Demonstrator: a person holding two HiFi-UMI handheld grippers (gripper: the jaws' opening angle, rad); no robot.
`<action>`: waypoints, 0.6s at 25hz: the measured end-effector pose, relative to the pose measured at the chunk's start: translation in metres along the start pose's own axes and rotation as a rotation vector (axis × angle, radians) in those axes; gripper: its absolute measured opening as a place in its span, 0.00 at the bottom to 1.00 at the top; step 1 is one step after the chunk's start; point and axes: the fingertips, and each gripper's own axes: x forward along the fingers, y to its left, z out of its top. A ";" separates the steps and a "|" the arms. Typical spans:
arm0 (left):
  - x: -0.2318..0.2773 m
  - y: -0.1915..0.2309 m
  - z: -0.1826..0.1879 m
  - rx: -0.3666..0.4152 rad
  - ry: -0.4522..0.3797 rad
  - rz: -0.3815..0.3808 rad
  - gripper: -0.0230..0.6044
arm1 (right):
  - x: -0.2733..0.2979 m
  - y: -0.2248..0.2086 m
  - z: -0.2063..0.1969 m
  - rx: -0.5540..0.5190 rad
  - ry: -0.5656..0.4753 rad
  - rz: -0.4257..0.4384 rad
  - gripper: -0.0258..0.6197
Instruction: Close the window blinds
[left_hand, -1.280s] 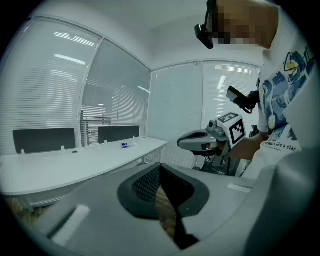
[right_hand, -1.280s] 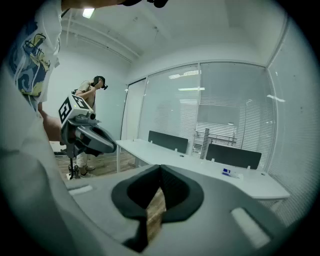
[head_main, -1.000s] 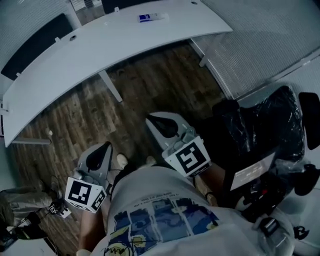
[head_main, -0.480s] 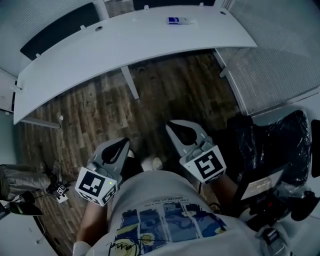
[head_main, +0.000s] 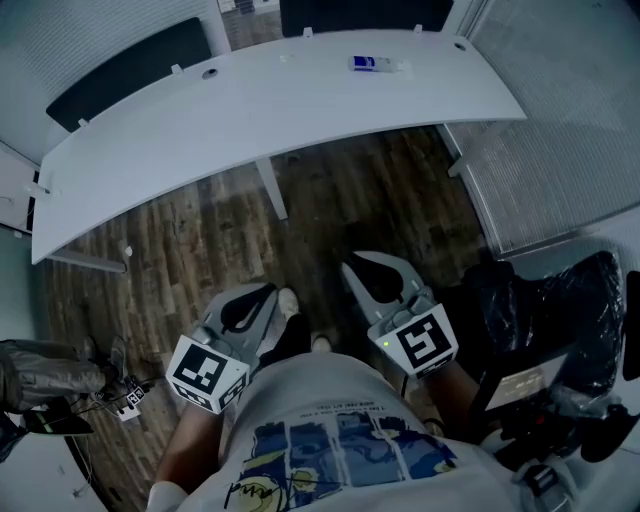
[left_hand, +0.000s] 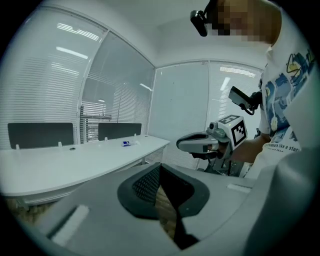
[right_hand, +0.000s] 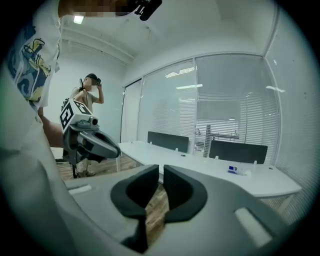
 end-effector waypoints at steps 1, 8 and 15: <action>0.004 0.009 0.003 -0.002 -0.004 -0.002 0.04 | 0.007 -0.005 0.002 0.000 0.005 -0.004 0.07; 0.029 0.075 0.028 0.014 -0.028 -0.013 0.04 | 0.062 -0.041 0.027 -0.027 0.006 -0.037 0.07; 0.047 0.144 0.036 0.002 -0.038 -0.020 0.04 | 0.128 -0.063 0.043 -0.029 -0.004 -0.043 0.07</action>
